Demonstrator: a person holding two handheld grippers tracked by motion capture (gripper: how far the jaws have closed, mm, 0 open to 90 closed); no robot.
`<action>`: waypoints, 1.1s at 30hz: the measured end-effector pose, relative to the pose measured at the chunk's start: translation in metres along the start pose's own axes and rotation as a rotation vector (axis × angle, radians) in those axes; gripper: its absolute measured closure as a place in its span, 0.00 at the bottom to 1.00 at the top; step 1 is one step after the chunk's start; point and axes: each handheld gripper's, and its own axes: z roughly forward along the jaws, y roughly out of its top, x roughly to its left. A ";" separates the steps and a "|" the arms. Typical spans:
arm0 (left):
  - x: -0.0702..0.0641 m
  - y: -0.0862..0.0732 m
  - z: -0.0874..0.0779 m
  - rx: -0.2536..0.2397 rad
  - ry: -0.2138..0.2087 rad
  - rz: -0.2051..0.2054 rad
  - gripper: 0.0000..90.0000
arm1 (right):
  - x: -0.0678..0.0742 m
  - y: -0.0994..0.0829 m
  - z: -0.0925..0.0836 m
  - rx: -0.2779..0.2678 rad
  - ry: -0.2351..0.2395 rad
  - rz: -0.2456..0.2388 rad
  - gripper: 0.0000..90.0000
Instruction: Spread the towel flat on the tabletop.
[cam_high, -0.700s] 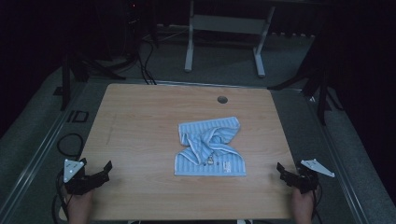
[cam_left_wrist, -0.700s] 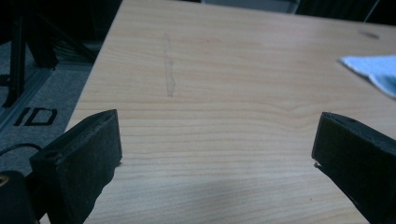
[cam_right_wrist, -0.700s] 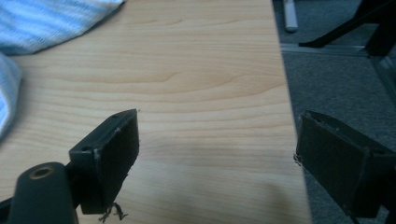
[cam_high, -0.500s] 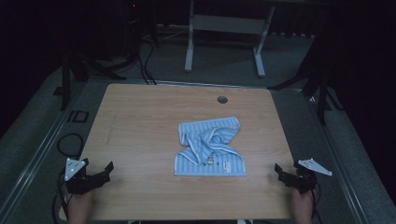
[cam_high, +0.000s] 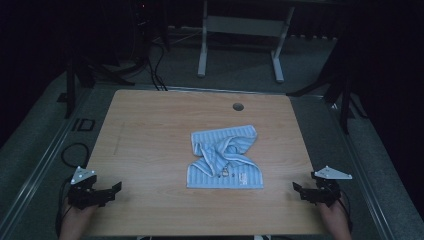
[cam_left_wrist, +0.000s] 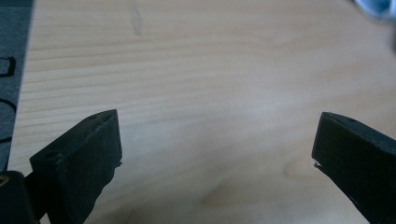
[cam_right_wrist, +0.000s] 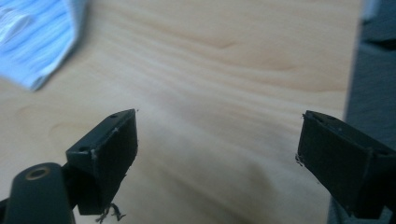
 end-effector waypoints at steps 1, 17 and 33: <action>0.000 0.001 0.000 0.027 -0.008 0.003 0.02 | -0.001 0.001 0.000 0.018 0.027 0.003 0.13; -0.043 0.029 0.020 0.300 -0.080 0.191 0.02 | 0.015 0.034 0.009 0.270 0.202 -0.114 0.14; -0.099 0.056 0.058 0.375 -0.182 0.336 0.02 | 0.046 0.048 0.036 0.342 0.191 -0.228 0.14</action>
